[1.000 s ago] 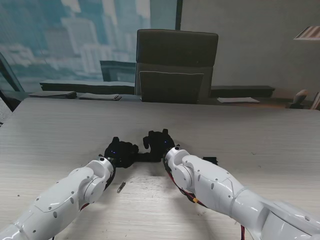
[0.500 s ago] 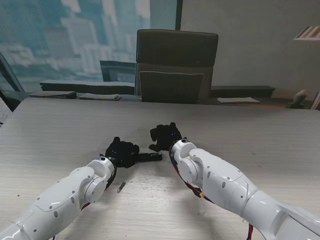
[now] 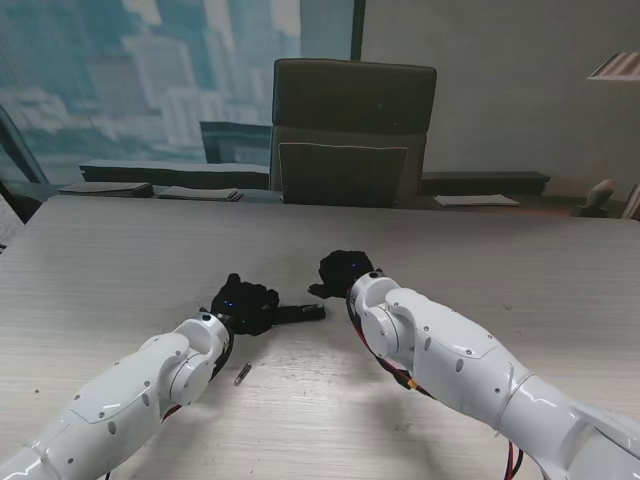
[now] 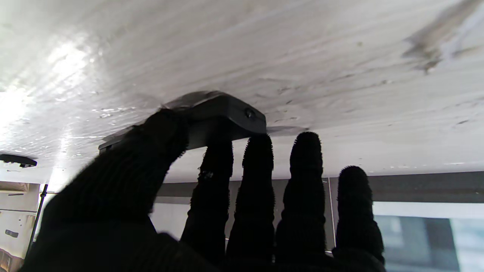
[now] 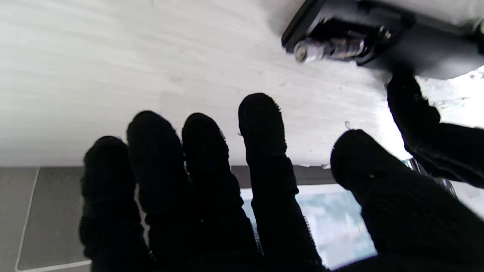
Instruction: Install the batteries into the remote control and close the cover
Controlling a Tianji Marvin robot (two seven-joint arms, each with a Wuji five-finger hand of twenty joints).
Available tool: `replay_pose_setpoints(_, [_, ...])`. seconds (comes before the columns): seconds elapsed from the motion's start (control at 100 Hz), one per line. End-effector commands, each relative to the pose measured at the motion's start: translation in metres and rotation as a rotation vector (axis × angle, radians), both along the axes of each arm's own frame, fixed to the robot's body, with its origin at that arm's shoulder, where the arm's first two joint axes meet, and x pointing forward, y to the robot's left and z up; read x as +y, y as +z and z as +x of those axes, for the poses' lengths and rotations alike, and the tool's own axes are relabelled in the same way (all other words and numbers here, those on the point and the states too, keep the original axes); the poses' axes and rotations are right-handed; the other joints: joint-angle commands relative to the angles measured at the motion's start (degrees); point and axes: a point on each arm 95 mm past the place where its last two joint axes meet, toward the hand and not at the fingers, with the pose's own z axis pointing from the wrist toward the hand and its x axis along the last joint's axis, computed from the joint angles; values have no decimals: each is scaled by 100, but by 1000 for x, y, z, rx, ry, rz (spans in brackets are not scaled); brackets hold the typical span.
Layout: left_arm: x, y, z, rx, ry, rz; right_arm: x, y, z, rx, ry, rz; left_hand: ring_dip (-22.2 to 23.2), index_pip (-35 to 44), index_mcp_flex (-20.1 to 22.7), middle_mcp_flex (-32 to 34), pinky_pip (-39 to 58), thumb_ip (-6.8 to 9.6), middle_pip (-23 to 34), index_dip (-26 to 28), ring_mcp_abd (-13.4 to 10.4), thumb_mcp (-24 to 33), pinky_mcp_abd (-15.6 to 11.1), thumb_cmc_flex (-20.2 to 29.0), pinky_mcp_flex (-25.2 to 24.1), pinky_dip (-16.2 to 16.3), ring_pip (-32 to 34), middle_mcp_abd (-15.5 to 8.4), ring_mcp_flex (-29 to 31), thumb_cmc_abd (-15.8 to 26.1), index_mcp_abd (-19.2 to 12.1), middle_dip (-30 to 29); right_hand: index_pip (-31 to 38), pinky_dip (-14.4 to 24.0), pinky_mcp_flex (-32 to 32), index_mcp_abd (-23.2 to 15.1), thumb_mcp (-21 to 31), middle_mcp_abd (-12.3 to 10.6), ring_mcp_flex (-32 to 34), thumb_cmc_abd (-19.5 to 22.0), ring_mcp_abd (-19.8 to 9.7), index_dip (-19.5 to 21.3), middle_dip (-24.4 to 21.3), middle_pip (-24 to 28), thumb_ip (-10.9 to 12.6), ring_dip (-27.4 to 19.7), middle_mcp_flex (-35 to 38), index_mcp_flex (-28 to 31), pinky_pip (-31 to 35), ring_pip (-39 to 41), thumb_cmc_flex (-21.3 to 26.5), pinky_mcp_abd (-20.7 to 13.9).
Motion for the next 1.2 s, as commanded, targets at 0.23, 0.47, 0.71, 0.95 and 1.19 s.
replay_pose_setpoints(0.23, [2,-15,-8,57,3,23,16,-11,-4,104,-15,-41,71,676,424,627,133,64,397,80,87,-60,68,90,-1,104,86,-327,136,429,-391,235,257,518,818,148,-301,526,790,603,131,401,398,506,169,182,511,447,913,1034,-135,403])
replay_pose_setpoints(0.47, [2,-15,-8,58,3,22,19,-14,-5,126,-36,-55,71,695,425,627,133,68,397,75,88,-100,65,125,1,104,88,-328,140,434,-407,235,257,548,870,215,-282,536,850,653,150,442,405,502,191,141,580,485,928,1067,-50,430])
replay_pose_setpoints(0.71, [2,-16,-8,59,0,23,19,-17,-5,142,-58,-65,72,699,419,627,133,77,397,68,74,-121,65,136,-1,104,90,-330,144,440,-403,235,215,561,880,252,-281,543,871,663,179,436,392,473,203,102,606,508,919,1052,6,459])
replay_pose_setpoints(0.95, [1,-16,-9,60,0,23,21,-19,-6,160,-63,-64,73,698,422,627,133,84,398,64,84,-140,62,112,0,104,91,-327,138,462,-403,235,195,573,901,249,-258,534,891,585,159,439,394,480,214,89,620,513,926,1079,29,446])
replay_pose_setpoints(1.19, [1,-16,-9,61,0,21,23,-20,-6,175,-67,-66,73,699,427,627,130,93,398,65,84,-149,62,113,-4,103,92,-320,140,468,-407,235,163,580,911,343,-148,545,905,510,188,431,378,458,238,61,651,514,928,1065,153,440])
